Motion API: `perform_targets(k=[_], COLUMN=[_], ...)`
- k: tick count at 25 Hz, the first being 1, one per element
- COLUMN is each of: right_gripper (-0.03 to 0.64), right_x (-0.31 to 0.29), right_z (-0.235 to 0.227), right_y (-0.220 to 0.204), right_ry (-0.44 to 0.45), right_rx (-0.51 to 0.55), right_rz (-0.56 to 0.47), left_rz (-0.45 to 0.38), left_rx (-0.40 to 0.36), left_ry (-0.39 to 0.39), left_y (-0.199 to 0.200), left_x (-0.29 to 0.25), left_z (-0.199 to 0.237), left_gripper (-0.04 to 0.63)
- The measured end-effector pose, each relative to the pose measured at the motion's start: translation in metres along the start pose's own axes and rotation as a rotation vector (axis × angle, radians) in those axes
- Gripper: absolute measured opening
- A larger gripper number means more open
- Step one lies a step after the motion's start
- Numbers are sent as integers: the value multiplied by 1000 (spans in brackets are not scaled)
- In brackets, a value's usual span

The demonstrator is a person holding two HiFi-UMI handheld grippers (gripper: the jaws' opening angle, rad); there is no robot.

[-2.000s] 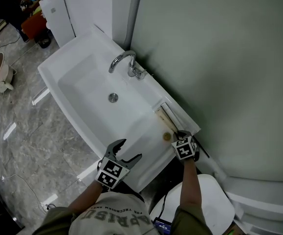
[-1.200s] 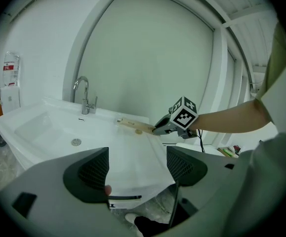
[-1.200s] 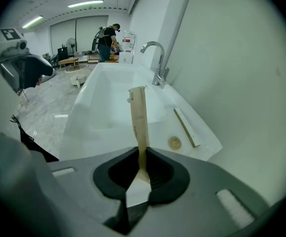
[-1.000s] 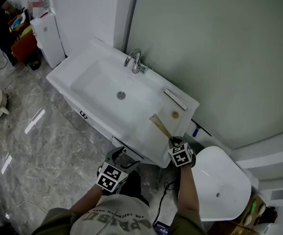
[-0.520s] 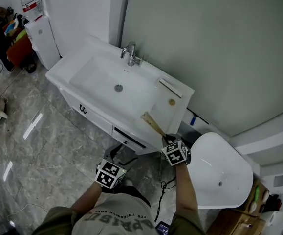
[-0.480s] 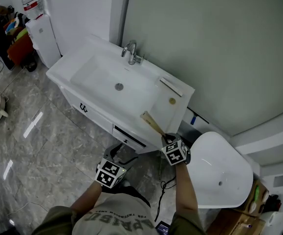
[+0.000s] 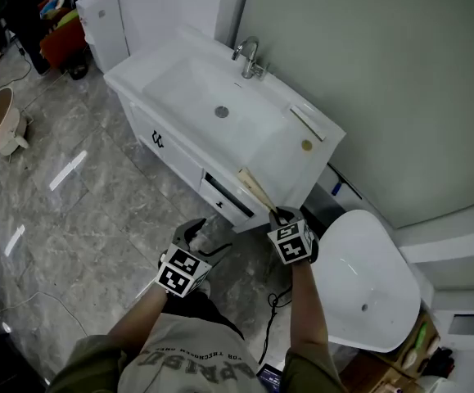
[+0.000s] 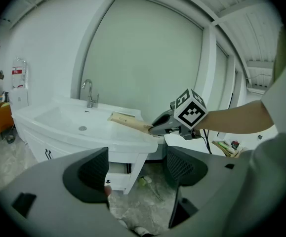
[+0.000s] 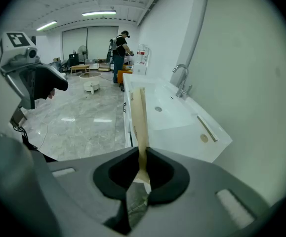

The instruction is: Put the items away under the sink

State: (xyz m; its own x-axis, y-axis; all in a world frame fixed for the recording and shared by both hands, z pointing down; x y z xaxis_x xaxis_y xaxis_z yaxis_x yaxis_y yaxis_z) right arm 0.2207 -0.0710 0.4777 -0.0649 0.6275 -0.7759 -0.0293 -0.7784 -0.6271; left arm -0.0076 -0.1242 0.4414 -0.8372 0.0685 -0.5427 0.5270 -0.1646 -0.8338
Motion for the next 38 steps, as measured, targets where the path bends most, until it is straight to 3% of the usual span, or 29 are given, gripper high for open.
perform_targets(k=[6,12,25,31,38], right_gripper=[37,35,35,35,35], right_x=[4,3,-6,-22,-72], right_z=[33,67,175,190,181], right_y=[-8,-7,-18,-37,-60], right_ry=[41,34,-95,-113,-166], right_rx=[42,37,-65,-124,-214], right_rz=[17,27,97,147,179], left_rz=[3,-1,10,27,52], left_rx=[24,0,-82,-67,-36], left_ry=[18,4,-157,-187,-162], left_y=[-17,-25,-67,-77,-100], left_x=[23,42,109,107,66], left_z=[-11,3,60,68,85], left_gripper=[354,354,354,354,357])
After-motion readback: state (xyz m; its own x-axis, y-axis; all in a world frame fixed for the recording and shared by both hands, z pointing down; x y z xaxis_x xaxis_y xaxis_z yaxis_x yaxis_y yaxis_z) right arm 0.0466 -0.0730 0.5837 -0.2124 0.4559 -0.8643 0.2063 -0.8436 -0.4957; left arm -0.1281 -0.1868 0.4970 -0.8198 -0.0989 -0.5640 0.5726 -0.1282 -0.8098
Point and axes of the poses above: the fingertips, and each gripper's own axes: x backward along the fingers, z to its left, y out of its top, the point moved 8 cm from there along x, backward along the fingers, and after that the axes turned 9 degrees about -x, right-handed, at the moved point
